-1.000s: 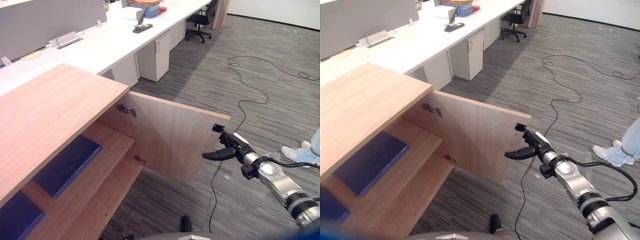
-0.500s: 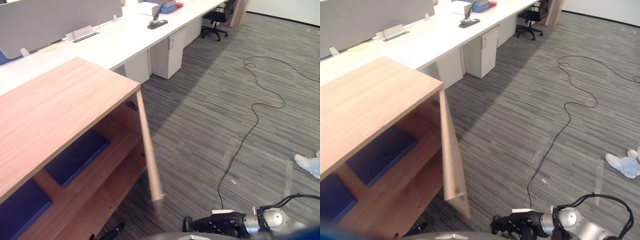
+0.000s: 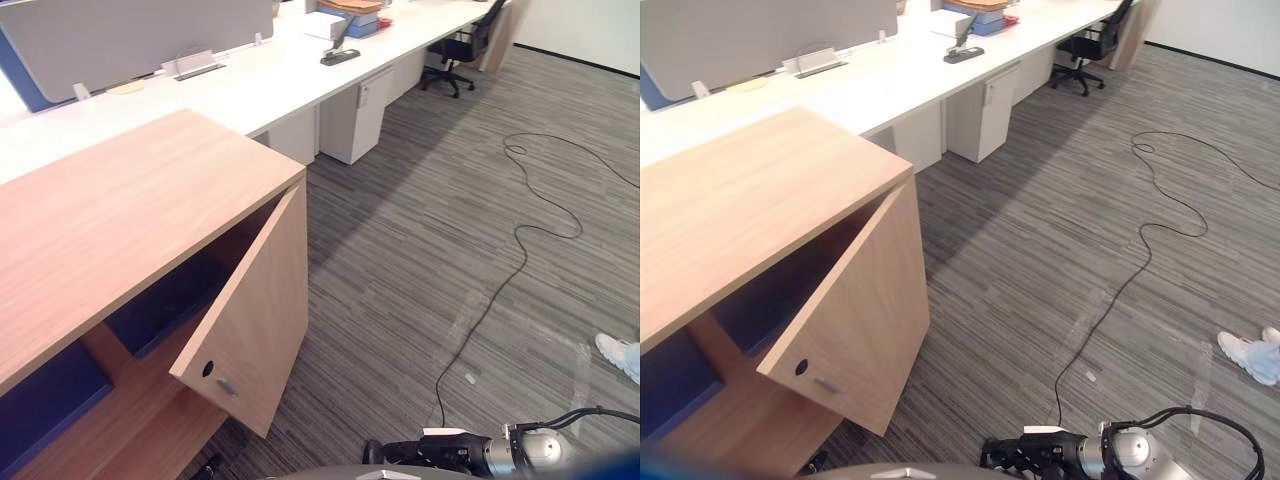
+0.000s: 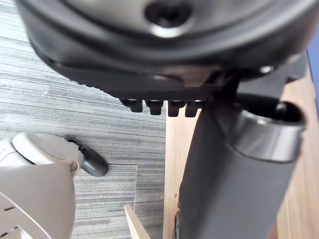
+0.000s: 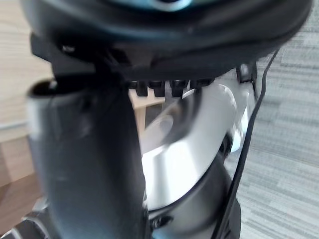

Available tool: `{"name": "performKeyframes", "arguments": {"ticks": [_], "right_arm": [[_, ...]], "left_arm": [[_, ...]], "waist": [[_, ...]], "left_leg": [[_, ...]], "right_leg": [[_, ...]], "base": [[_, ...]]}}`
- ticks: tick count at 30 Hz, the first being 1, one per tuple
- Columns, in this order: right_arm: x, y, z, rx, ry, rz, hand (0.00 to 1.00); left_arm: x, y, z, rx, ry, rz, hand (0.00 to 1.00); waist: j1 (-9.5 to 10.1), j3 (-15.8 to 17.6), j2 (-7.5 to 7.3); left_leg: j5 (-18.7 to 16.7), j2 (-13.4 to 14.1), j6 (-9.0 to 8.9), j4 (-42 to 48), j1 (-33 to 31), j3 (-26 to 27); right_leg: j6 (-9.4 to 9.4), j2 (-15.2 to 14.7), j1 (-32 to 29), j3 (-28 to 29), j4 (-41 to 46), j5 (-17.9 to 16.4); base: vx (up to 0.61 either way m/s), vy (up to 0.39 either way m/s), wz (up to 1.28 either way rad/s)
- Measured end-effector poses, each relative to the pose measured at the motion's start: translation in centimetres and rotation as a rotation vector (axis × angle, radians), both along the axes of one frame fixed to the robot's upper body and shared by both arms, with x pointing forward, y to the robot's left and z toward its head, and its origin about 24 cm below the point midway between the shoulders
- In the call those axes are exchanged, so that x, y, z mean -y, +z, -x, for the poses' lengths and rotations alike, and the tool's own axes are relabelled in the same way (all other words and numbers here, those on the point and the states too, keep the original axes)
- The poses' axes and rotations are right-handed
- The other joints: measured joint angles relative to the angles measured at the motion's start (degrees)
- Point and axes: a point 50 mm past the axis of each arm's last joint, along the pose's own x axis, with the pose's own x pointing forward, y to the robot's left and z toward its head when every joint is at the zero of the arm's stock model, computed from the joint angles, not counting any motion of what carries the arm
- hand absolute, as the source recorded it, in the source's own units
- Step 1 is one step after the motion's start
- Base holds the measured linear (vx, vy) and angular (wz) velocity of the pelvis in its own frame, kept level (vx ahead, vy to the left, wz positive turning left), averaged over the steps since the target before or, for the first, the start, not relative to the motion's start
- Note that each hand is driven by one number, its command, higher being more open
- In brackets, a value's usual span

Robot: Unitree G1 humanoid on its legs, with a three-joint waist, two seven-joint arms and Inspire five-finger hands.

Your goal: Walk over to the cabinet, pick up the folder, carry it to the office cabinet, place the folder inside the office cabinet, then close the office cabinet door

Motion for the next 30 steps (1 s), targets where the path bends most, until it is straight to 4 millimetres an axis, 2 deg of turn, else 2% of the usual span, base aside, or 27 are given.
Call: {"name": "performKeyframes", "arguments": {"ticks": [4,7,8,9,10,11,12,13,14,15,16,17,18,19,20,21,22,23,24,25,27,28,29,30], "right_arm": [[0.6,-1.3,-0.1,-0.009,-0.033,-0.009,1.00],[1.8,-2.6,0.9,-0.063,-0.147,-0.001,1.00],[2.3,-2.7,1.6,-0.072,-0.195,-0.002,1.00],[2.8,-2.7,2.8,-0.074,-0.268,-0.011,1.00],[3.0,-2.8,3.5,-0.077,-0.310,-0.012,1.00],[3.2,-2.9,4.1,-0.078,-0.364,-0.019,1.00],[3.6,-2.9,4.5,-0.072,-0.425,-0.026,1.00],[3.6,-2.9,4.6,-0.073,-0.429,-0.025,1.00],[3.7,-2.9,4.7,-0.077,-0.439,-0.024,1.00],[3.9,-3.6,4.6,-0.066,-0.574,-0.010,1.00],[3.6,-4.1,4.4,-0.062,-0.658,-0.020,1.00],[2.6,-6.0,3.6,0.001,-0.896,0.107,1.00],[2.1,-6.8,3.3,0.006,-0.991,0.179,1.00],[1.5,-7.8,3.7,-0.030,-1.101,0.281,1.00],[1.2,-8.3,4.2,-0.054,-1.137,0.336,1.00],[1.1,-8.4,4.4,-0.064,-1.156,0.353,1.00],[0.8,-8.7,5.1,-0.091,-1.188,0.378,1.00],[0.5,-9.0,5.9,-0.135,-1.215,0.383,1.00],[0.5,-9.1,6.3,-0.148,-1.217,0.392,1.00],[0.1,-9.3,6.8,-0.174,-1.239,0.393,1.00],[-0.4,-9.5,6.9,-0.186,-1.278,0.391,1.00],[-0.9,-9.6,7.0,-0.193,-1.303,0.384,1.00],[-1.3,-9.7,7.0,-0.200,-1.333,0.372,1.00],[-1.6,-9.7,6.8,-0.203,-1.346,0.360,1.00]], "left_arm": [[1.1,-0.3,0.1,0.003,0.046,0.029,1.00],[3.1,-0.8,0.2,-0.017,0.082,0.071,1.00],[3.5,-0.9,0.4,-0.024,0.089,0.083,1.00],[3.2,-0.8,0.6,-0.029,0.103,0.071,1.00],[3.1,-0.7,0.6,-0.031,0.101,0.068,1.00],[2.9,-0.6,0.5,-0.027,0.099,0.060,1.00],[2.4,-0.4,0.1,-0.010,0.089,0.040,1.00],[1.9,-0.2,-0.2,0.001,0.087,0.024,1.00],[0.6,0.2,-0.9,0.022,0.078,-0.016,1.00],[-0.8,0.6,-1.5,0.038,0.083,-0.055,1.00],[-1.6,0.9,-1.8,0.045,0.090,-0.079,1.00],[-2.8,1.4,-2.3,0.058,0.107,-0.120,1.00],[-3.2,1.6,-2.5,0.062,0.116,-0.131,1.00],[-3.4,1.8,-3.3,0.086,0.121,-0.142,1.00],[-3.4,2.0,-4.0,0.116,0.117,-0.150,1.00],[-2.9,1.9,-4.2,0.125,0.120,-0.140,1.00],[-2.0,1.7,-3.7,0.125,0.152,-0.122,1.00],[-1.3,1.4,-3.1,0.112,0.173,-0.110,1.00],[-1.0,1.3,-2.9,0.107,0.175,-0.100,1.00],[-0.3,1.1,-2.5,0.096,0.172,-0.082,1.00],[0.8,0.7,-1.7,0.065,0.146,-0.049,1.00],[1.7,0.5,-1.7,0.050,0.095,-0.025,1.00],[2.6,0.4,-2.3,0.045,0.010,-0.010,1.00],[2.9,0.4,-2.7,0.052,-0.034,-0.008,1.00]], "waist": [[0.75,-0.18,-0.31],[1.04,-0.27,-0.43],[1.22,-0.32,-0.43],[1.67,-1.11,-1.75],[2.01,-1.40,-2.31],[2.06,-1.49,-2.47],[1.26,-1.62,-2.31],[1.24,-1.61,-2.31],[1.52,-1.59,-2.36],[2.23,-1.57,-2.31],[2.05,-1.57,-2.30],[2.07,-1.32,-1.92],[2.27,-1.03,-1.44],[2.70,-1.20,-0.53],[3.87,-1.69,0.30],[3.86,-1.71,1.50],[3.75,-1.98,3.01],[3.67,-2.13,3.33],[3.69,-2.15,3.36],[3.73,-1.92,2.86],[3.90,-1.74,1.31],[3.72,-1.50,0.26],[3.66,-1.16,-0.62],[3.73,-0.98,-1.00]], "left_leg": [[0.95,-0.93,0.37,-0.25,-1.43,-6.61],[0.97,-3.25,1.50,0.43,-1.53,-13.81],[0.67,-4.77,2.39,1.41,-1.88,-17.85],[0.46,-8.11,3.00,3.01,-3.14,-23.61],[0.15,-9.73,3.54,4.14,-3.86,-26.10],[-0.25,-11.73,4.18,6.07,-5.14,-29.90],[-0.81,-13.77,4.61,8.24,-7.25,-36.24],[-0.80,-14.62,4.63,8.90,-8.18,-39.04],[-0.65,-15.93,4.33,10.11,-10.22,-44.21],[-0.49,-16.44,3.27,11.01,-12.22,-48.48],[-0.36,-16.64,2.77,11.37,-13.03,-51.03],[-0.64,-16.60,1.80,11.69,-13.79,-55.45],[-0.99,-16.62,1.28,11.93,-13.84,-57.32],[-1.59,-16.71,0.40,11.97,-14.20,-60.63],[-1.49,-15.55,0.12,10.62,-14.69,-62.97],[-1.01,-14.56,-0.97,11.05,-15.35,-62.89],[-1.16,-13.35,-3.22,13.04,-16.42,-60.72],[-1.46,-11.57,-3.86,12.60,-15.95,-59.25],[-1.71,-10.46,-4.46,11.66,-15.91,-58.34],[-1.38,-8.55,-5.81,9.73,-16.17,-58.37],[-1.03,-7.47,-6.15,9.16,-16.22,-57.83],[-0.67,-7.31,-5.66,10.53,-16.83,-54.55],[-0.03,-7.18,-4.71,13.19,-18.14,-47.05],[0.43,-6.65,-4.02,14.26,-18.77,-42.23]], "right_leg": [[0.83,-1.42,2.34,-6.49,0.03,-1.54],[2.84,-4.19,6.72,-13.72,1.04,-3.79],[4.03,-6.91,7.04,-17.25,6.47,-6.93],[5.40,-12.23,6.51,-21.58,16.68,-12.68],[4.54,-14.49,6.14,-21.48,20.95,-14.66],[1.11,-16.84,5.26,-19.22,26.63,-16.68],[-1.07,-17.65,3.70,-12.38,31.66,-17.95],[-0.93,-16.24,3.22,-6.94,32.03,-19.46],[0.47,-12.28,1.94,4.53,31.42,-22.30],[1.84,-7.96,0.30,13.94,30.17,-23.77],[2.26,-5.97,0.06,17.87,29.26,-24.25],[3.20,-2.80,-0.34,23.84,28.17,-24.81],[3.81,-2.00,-0.07,25.41,27.37,-25.14],[5.13,-1.25,1.69,25.78,25.73,-27.12],[3.04,-0.49,3.27,22.90,23.31,-28.97],[2.60,0.21,3.65,20.90,22.93,-28.78],[1.69,1.51,4.39,17.78,22.29,-28.64],[0.89,2.87,5.23,15.12,21.56,-28.39],[0.66,3.59,5.33,13.97,21.40,-28.26],[0.30,5.05,5.51,11.91,21.06,-28.06],[0.14,6.33,5.92,11.03,20.86,-27.96],[0.13,6.40,6.80,9.98,20.47,-27.97],[-0.28,6.33,7.71,9.43,19.96,-27.71],[-0.72,6.34,7.98,9.35,19.76,-27.43]], "base": [[0.01,0.004,0.83],[0.04,0.083,1.30],[0.11,0.244,2.20],[0.11,0.230,2.19],[0.10,0.187,2.19],[0.07,0.096,2.36],[0.06,0.065,2.42],[0.09,-0.007,2.68],[0.13,-0.184,2.20],[0.11,-0.181,2.10],[0.09,-0.255,1.87],[0.01,-0.221,1.52],[-0.02,-0.317,1.82],[-0.05,-0.336,1.69],[-0.07,-0.308,1.63],[-0.07,-0.351,1.44],[-0.06,-0.341,1.30],[-0.03,-0.320,1.22],[0.00,-0.272,1.05],[0.02,-0.217,0.69],[0.06,-0.186,0.41],[0.11,-0.135,0.32],[0.09,-0.082,0.27],[0.09,-0.062,0.08]]}}
